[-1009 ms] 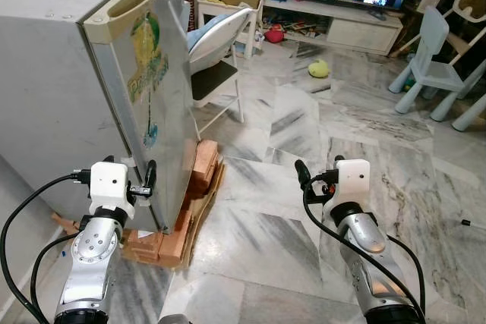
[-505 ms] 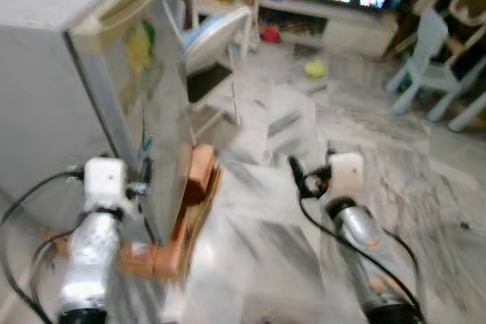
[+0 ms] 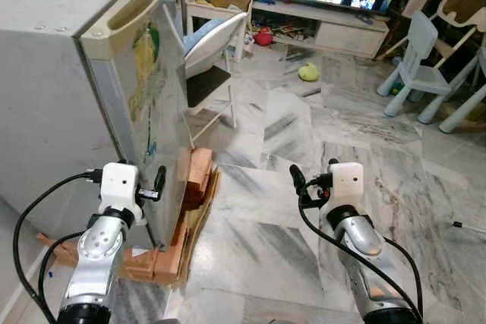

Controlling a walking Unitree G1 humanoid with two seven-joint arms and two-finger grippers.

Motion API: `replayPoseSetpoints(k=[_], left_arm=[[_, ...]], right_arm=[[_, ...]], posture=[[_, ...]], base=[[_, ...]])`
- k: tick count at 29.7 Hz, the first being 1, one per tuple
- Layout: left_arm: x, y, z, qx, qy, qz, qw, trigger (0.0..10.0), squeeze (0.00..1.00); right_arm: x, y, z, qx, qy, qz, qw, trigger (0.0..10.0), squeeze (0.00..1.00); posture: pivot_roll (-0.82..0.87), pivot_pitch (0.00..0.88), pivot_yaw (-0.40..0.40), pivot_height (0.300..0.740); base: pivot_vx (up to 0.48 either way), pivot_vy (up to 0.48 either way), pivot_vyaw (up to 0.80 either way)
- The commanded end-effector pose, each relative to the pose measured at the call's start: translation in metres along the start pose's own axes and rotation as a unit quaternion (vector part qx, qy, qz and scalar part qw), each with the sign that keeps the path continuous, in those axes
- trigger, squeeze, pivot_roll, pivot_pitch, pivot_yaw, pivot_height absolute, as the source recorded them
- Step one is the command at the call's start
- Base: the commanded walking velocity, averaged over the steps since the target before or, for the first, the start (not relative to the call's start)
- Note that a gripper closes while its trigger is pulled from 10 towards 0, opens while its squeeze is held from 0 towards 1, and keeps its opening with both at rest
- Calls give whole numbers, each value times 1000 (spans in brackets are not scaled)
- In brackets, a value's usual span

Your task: Restocking fridge

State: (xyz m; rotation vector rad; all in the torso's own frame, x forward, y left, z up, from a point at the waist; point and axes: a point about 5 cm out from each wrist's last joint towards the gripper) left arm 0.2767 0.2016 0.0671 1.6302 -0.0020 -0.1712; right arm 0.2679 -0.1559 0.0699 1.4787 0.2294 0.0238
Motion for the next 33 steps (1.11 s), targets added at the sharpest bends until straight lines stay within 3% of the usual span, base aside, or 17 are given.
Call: replayPoseSetpoints(k=[1, 6, 14, 24, 33], left_arm=[[4, 2, 4, 0, -15, -3, 1000, 10000, 0], [16, 5, -3, 10, -3, -7, 1000, 10000, 0], [15, -4, -21, 32, 33, -44, 998, 10000, 0], [21, -4, -26, 39, 44, -54, 997, 10000, 0], [51, 19, -18, 35, 20, -31, 999, 10000, 0]], right_arm=[[-2, 1, 5, -4, -7, -1, 1000, 10000, 0], [-4, 1, 5, -5, -8, -4, 1000, 10000, 0], [-8, -3, 8, -4, -12, -13, 1000, 10000, 0], [-6, -3, 6, -1, -9, -15, 1000, 10000, 0], [-7, -4, 8, -5, -8, -19, 1000, 10000, 0]], posture=[[32, 37, -91, 740], [18, 41, -84, 740], [20, 56, -77, 740], [21, 51, -76, 740], [14, 41, -81, 740]], base=[[0, 0, 0], [0, 0, 0], [0, 0, 0], [0, 0, 0], [0, 0, 0]])
Point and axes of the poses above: a point about 5 cm out from each wrist's last joint towards the gripper, its own x axis pointing out of the wrist towards the gripper, its own y axis along the axis of the wrist's last joint, z = x × y, and after that the axes turned 4 degrees about -x, right-handed
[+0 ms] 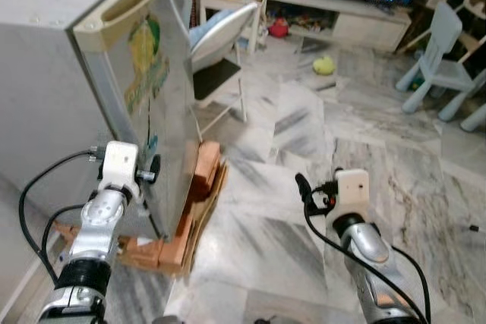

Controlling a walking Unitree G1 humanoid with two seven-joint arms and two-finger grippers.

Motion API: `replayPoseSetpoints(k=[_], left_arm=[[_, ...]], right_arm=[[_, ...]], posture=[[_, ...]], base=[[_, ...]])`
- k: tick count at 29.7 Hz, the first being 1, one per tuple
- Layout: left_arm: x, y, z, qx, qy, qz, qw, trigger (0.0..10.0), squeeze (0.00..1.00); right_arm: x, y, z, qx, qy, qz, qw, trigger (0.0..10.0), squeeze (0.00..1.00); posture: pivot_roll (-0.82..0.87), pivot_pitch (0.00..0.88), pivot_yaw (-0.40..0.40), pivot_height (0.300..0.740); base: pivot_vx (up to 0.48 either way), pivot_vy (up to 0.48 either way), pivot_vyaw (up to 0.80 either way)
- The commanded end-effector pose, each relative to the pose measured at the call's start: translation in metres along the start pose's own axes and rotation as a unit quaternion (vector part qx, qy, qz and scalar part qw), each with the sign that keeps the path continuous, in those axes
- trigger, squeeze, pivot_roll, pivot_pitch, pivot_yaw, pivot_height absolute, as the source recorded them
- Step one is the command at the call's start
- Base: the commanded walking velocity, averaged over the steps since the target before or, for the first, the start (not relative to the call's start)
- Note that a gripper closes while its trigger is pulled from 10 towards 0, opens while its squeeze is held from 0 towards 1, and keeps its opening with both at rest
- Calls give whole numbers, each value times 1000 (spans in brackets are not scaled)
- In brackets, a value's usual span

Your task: Restocking fridge

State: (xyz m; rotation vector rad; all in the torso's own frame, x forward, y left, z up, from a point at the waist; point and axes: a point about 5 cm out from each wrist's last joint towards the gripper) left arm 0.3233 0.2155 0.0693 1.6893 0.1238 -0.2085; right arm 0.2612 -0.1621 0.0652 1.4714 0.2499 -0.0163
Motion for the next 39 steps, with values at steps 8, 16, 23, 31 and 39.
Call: replayPoseSetpoints(k=[8, 16, 23, 31, 39], left_arm=[[23, 40, 39, 0, -102, 52, 993, 10000, 0], [17, 77, 136, 20, -306, 112, 945, 10000, 0], [-18, 108, 222, 6, -477, 160, 864, 10000, 0], [4, 93, 166, -4, -391, 136, 910, 10000, 0], [-16, 47, 92, -59, -263, 99, 958, 10000, 0]], right_arm=[[-11, -25, 13, -55, -11, -79, 995, 10000, 0], [-27, -59, 23, -74, 12, -184, 980, 10000, 0], [-22, -57, 19, -81, 43, -193, 977, 10000, 0], [-24, -56, 17, -77, 41, -188, 978, 10000, 0], [-14, -34, 15, -54, 2, -113, 992, 10000, 0]], posture=[[14, 34, -89, 740], [36, 33, -101, 740], [22, 16, -95, 740], [31, 23, -85, 740], [26, 21, -78, 740]], base=[[0, 0, 0], [0, 0, 0], [0, 0, 0], [0, 0, 0], [30, -197, 0]])
Point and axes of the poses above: a point about 5 cm out from each wrist's last joint towards the gripper, its own x axis pointing out of the wrist towards the gripper, its own y axis along the axis of the wrist's last joint, z = x × y, and after that the axes turned 4 degrees about -x, right-handed
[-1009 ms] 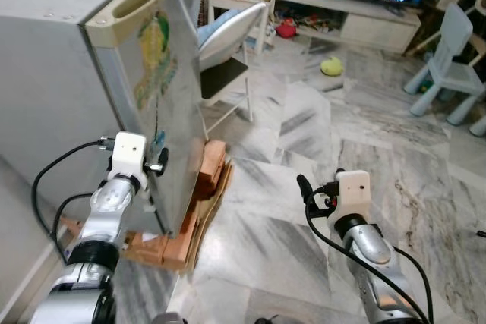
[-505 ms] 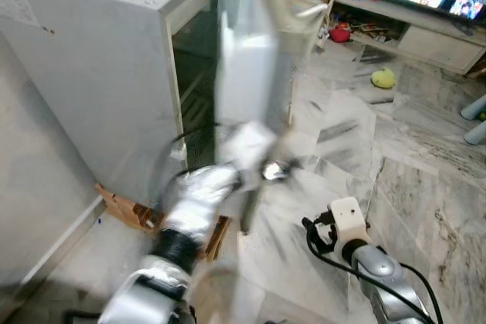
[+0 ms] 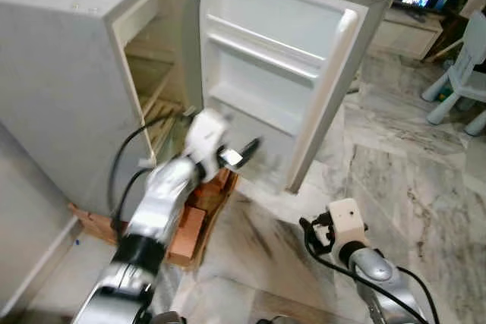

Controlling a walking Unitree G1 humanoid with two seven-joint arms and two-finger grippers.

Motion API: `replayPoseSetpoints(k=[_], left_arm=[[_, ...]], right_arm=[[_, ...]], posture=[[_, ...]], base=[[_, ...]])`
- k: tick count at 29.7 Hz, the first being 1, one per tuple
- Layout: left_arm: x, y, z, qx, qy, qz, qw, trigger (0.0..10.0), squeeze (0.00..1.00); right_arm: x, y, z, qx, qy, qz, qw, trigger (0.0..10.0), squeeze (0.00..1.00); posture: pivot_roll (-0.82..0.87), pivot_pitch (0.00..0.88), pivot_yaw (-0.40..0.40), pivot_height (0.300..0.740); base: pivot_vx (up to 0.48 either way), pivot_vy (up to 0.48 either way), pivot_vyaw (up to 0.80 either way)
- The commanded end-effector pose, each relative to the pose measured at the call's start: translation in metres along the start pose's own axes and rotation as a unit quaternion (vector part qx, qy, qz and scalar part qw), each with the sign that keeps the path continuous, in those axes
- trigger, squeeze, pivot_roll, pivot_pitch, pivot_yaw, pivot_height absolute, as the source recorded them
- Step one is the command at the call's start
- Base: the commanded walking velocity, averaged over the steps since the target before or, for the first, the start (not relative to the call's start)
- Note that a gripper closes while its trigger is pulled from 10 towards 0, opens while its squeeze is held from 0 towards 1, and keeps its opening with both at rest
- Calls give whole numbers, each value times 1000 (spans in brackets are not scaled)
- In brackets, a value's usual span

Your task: Restocking fridge

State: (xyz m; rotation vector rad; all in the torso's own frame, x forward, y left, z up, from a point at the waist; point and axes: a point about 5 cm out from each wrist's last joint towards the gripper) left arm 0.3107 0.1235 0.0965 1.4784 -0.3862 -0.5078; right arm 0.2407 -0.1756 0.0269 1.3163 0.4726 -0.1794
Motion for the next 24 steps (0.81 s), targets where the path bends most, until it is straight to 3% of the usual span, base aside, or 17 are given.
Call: replayPoseSetpoints(k=[1, 2, 4, 6, 10, 17, 24], left_arm=[[-9, 5, -2, -9, 20, 17, 1000, 10000, 0], [-9, 5, -2, -9, 20, 17, 1000, 10000, 0], [-32, -5, -18, -17, 75, 6, 997, 10000, 0], [-40, -6, -23, -15, 94, 2, 995, 10000, 0], [-55, 6, -34, 11, 132, 5, 991, 10000, 0], [-65, 6, -38, 9, 169, 1, 986, 10000, 0], [-85, -19, -34, 22, 194, -44, 980, 10000, 0]], right_arm=[[-1, 8, 10, 12, -24, 18, 999, 10000, 0], [-1, 8, 10, 12, -24, 18, 999, 10000, 0], [-2, 7, 11, 16, -25, 15, 999, 10000, 0], [-1, 7, 10, 15, -22, 17, 1000, 10000, 0], [2, 17, 7, 13, -16, 36, 999, 10000, 0], [7, 30, 6, 12, -15, 59, 998, 10000, 0], [8, 35, 9, 25, -32, 69, 997, 10000, 0]], posture=[[33, 25, -77, 740], [33, 25, -77, 740], [54, 35, -80, 740], [57, 36, -80, 740], [79, 48, -71, 740], [46, 41, -53, 740], [17, 29, -54, 740]], base=[[289, -379, 0], [289, -379, 0], [324, -351, 0], [336, -339, 0], [370, -301, 0], [407, -218, 0], [417, 0, -227]])
Point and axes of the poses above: a point about 5 cm out from each wrist's last joint towards the gripper, its own x axis pointing out of the wrist towards the gripper, its own y axis along the axis of the wrist's last joint, z = x × y, and after that the axes turned 4 degrees about -x, right-handed
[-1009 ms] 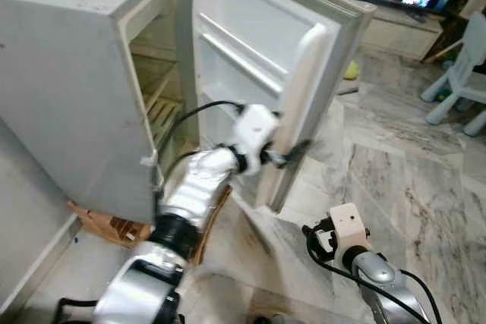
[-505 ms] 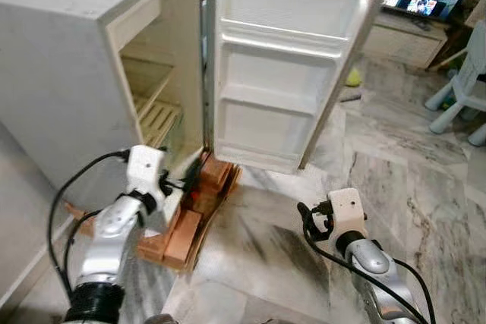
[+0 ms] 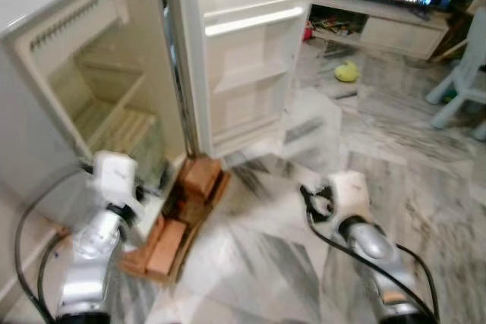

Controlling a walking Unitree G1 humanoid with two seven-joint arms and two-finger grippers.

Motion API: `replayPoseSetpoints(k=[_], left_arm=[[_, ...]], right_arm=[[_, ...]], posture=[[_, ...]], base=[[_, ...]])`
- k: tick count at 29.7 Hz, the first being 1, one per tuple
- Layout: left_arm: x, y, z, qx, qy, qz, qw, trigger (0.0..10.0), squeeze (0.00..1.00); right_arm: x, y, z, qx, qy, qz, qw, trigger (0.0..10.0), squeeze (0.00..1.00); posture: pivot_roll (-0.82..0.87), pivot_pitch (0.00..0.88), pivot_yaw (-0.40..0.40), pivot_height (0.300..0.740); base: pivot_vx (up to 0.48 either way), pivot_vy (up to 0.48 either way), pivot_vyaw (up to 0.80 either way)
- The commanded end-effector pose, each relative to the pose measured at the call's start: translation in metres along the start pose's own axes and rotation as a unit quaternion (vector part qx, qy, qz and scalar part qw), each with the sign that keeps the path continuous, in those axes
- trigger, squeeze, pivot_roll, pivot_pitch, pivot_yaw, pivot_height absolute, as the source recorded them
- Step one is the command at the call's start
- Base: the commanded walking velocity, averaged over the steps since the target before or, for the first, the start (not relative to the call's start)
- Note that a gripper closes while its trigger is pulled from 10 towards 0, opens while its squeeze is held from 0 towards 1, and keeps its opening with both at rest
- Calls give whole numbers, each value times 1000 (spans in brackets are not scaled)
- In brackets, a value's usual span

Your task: Restocking fridge

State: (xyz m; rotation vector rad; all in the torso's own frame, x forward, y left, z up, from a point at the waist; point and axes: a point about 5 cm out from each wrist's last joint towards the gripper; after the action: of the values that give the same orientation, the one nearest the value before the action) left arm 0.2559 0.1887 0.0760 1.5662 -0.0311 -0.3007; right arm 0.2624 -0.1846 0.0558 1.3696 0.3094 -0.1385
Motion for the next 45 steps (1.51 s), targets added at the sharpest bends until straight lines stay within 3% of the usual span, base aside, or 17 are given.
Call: replayPoseSetpoints(k=[1, 15, 24, 37, 45], left_arm=[[-2, 1, -8, 17, 13, 3, 1000, 10000, 0], [11, 3, 12, 7, -6, 14, 1000, 10000, 0], [12, -6, 21, -5, -20, 2, 1000, 10000, 0], [11, -11, 31, -7, -47, -8, 999, 10000, 0], [14, -8, 30, -6, -47, -5, 999, 10000, 0]], right_arm=[[2, 1, -11, 5, 15, 3, 1000, 10000, 0], [6, -1, -16, 13, 19, 0, 1000, 10000, 0], [11, -5, -20, 13, 19, -7, 1000, 10000, 0], [18, -1, -22, 9, 24, 0, 1000, 10000, 0], [20, 7, -26, 11, 36, 25, 999, 10000, 0]], posture=[[21, 30, -58, 740], [12, 0, -72, 740], [20, 0, -72, 740], [17, 0, -75, 740], [17, 0, -73, 740]], base=[[420, 0, -800], [423, 0, -784], [443, 0, 0], [348, -326, -781], [334, -288, -488]])
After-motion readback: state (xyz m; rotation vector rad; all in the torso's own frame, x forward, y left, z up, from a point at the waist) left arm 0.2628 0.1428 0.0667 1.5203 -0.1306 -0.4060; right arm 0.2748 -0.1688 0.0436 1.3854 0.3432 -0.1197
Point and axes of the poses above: a point about 5 cm out from each wrist's last joint towards the gripper, its own x axis pointing out of the wrist towards the gripper, its own y axis along the axis of the wrist's last joint, z = x × y, and after that the axes turned 4 degrees about -x, right-handed
